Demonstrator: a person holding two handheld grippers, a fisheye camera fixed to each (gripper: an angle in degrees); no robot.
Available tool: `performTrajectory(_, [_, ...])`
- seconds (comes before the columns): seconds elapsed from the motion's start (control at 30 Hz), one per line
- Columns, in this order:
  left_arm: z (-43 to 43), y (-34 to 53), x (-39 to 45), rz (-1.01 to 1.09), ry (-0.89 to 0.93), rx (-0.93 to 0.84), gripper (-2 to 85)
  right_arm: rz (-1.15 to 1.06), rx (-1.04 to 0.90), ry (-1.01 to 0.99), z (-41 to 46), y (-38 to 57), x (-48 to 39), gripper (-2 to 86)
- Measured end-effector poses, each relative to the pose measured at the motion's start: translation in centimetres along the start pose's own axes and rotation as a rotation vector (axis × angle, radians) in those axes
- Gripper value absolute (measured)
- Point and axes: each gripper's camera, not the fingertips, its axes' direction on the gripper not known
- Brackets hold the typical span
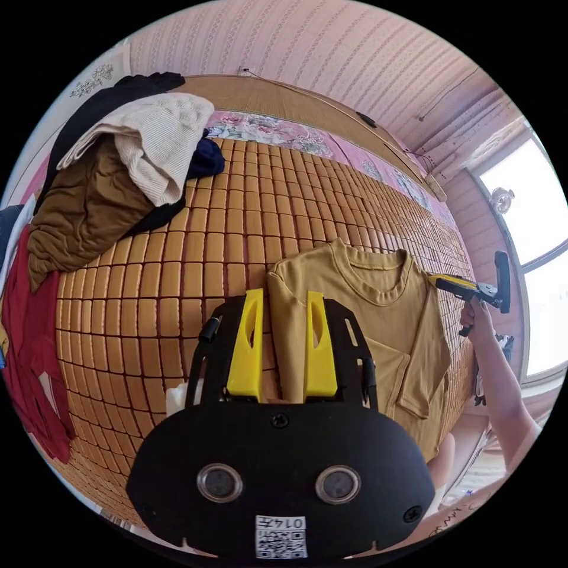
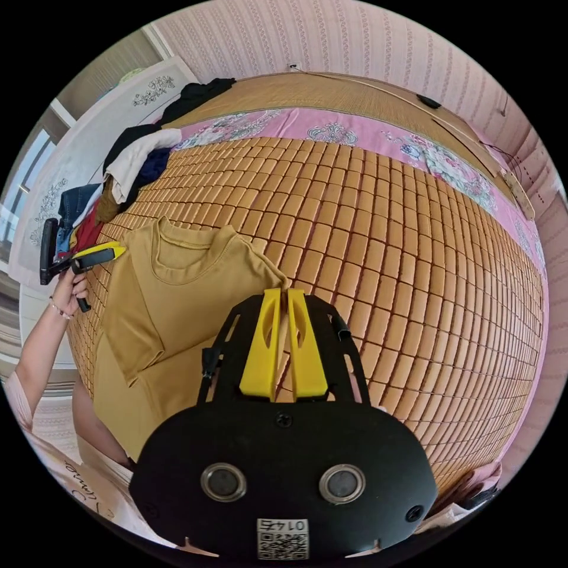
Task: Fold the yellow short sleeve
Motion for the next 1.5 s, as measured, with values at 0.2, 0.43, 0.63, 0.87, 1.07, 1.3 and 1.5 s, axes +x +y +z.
performTrajectory(0.2, [0.6, 0.1, -2.0, -0.043, 0.021, -0.023, 2.8, 0.285, 0.073, -0.404, -0.3, 0.1, 7.2, 0.8])
performTrajectory(0.43, [0.5, 1.2, -4.0, -0.026, 0.116, 0.001, -0.8, 0.241, 0.069, -0.395, -0.7, -0.4, 8.0, 0.8])
performTrajectory(0.63, [-4.0, 1.3, -4.3, 0.013, 0.189, 0.127, -1.0, 0.172, 0.172, -0.435, -5.0, 0.2, 7.2, 0.7])
performTrajectory(0.87, [-12.5, 7.2, -2.2, 0.183, 0.256, 0.215, -1.0, -0.013, 0.319, -0.495, -14.1, 7.4, 2.6, 0.7])
performTrajectory(1.07, [-14.2, 20.0, -2.0, 0.265, 0.295, 0.084, -0.9, -0.082, 0.173, -0.422, -14.4, 19.5, -1.9, 0.9])
performTrajectory(1.3, [-5.3, 30.3, -2.5, 0.160, 0.179, -0.204, 0.6, 0.060, -0.198, -0.241, -0.2, 29.0, -5.3, 1.3])
performTrajectory(1.5, [-7.7, 30.3, -1.3, 0.211, 0.122, -0.160, 5.1, 0.134, -0.103, -0.183, -0.9, 29.4, -6.0, 2.3])
